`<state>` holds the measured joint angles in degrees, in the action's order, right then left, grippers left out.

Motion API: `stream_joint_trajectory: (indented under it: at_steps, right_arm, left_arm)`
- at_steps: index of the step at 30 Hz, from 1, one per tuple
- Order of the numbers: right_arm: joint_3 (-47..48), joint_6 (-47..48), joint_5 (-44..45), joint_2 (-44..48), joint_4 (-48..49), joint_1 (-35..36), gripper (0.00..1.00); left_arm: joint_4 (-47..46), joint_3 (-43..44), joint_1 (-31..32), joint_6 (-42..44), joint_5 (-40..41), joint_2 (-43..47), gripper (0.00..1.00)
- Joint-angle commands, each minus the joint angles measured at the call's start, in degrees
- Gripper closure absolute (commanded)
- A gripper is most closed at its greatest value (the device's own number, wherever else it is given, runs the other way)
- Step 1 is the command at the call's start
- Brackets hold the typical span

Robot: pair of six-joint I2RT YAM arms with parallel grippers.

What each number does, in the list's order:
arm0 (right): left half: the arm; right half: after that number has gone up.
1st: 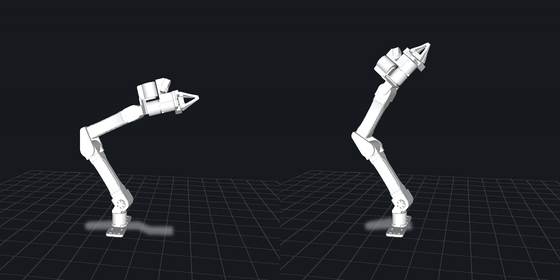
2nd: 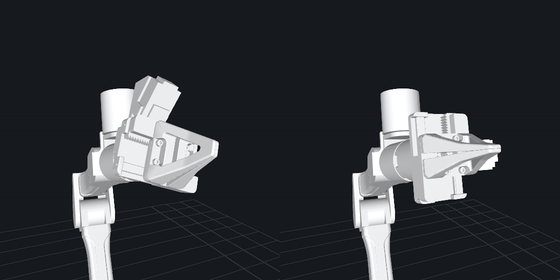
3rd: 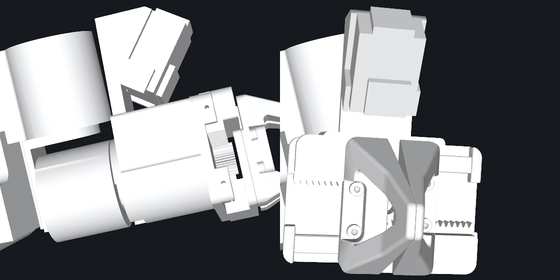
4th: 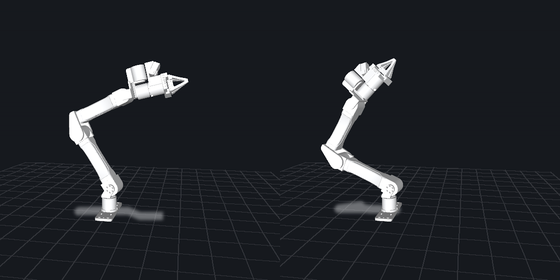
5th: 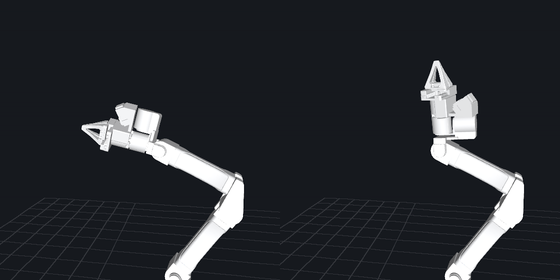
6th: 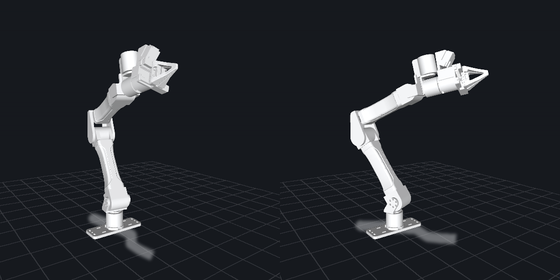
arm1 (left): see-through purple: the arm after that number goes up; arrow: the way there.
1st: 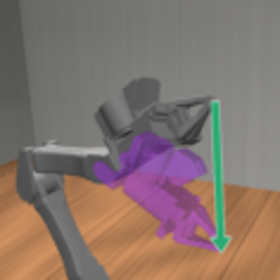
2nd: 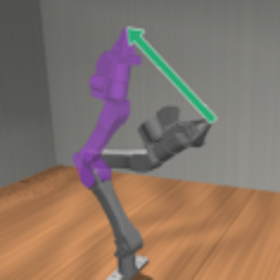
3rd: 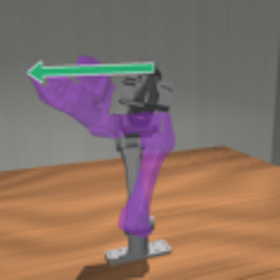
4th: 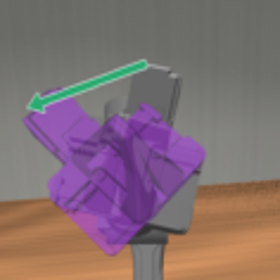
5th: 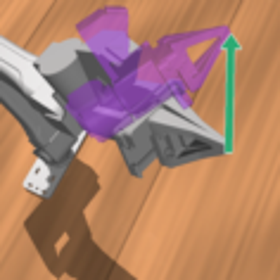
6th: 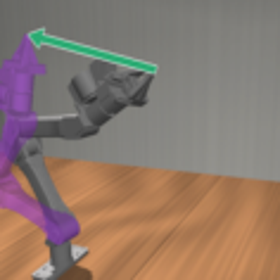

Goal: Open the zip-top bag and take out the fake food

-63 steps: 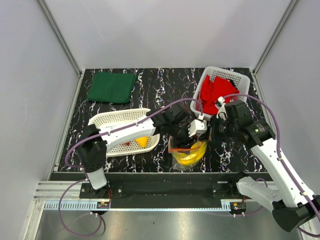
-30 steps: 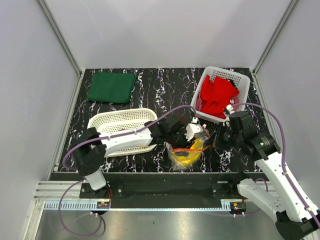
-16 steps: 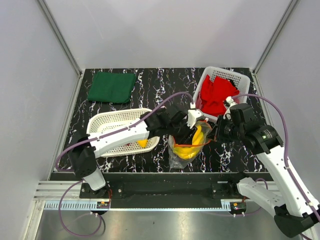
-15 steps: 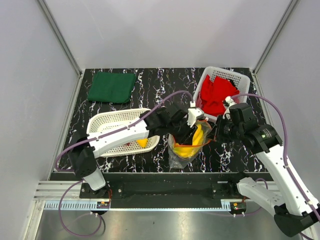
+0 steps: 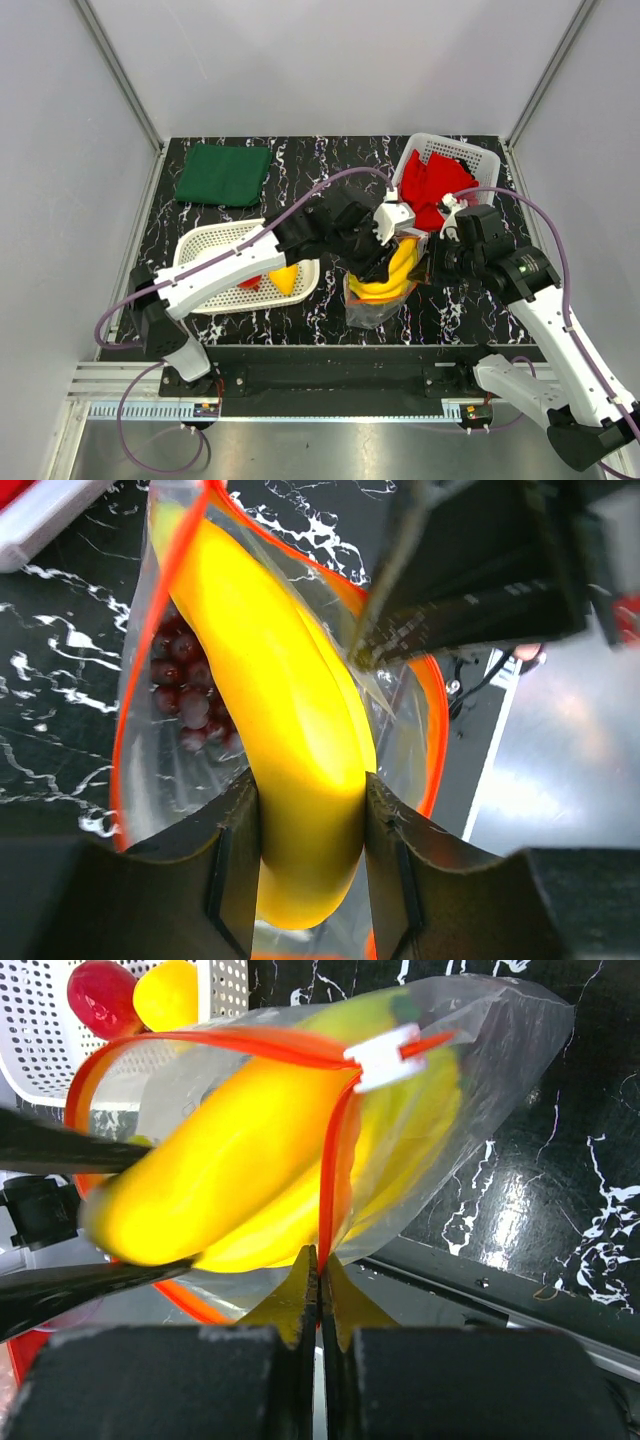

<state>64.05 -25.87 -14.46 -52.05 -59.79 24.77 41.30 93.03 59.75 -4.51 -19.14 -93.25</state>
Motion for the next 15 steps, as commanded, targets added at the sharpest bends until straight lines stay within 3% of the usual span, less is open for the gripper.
stream_joint_trajectory:
  at_steps: [1,6,15]
  right_arm:
    - [-0.77,1.17,0.22,0.99,0.73,0.36,1.0]
    - [-1.65,0.91,-0.13,1.43,0.9,0.36,1.0]
    - [-2.44,0.12,0.65,1.07,0.9,0.45,1.0]
  left_arm:
    - [-1.05,3.82,0.28,7.05,-1.34,7.28,1.0]
    - [-0.17,8.63,0.28,10.05,3.49,8.0,1.0]
    - [-0.25,16.47,0.2,-1.89,9.81,6.5,1.0]
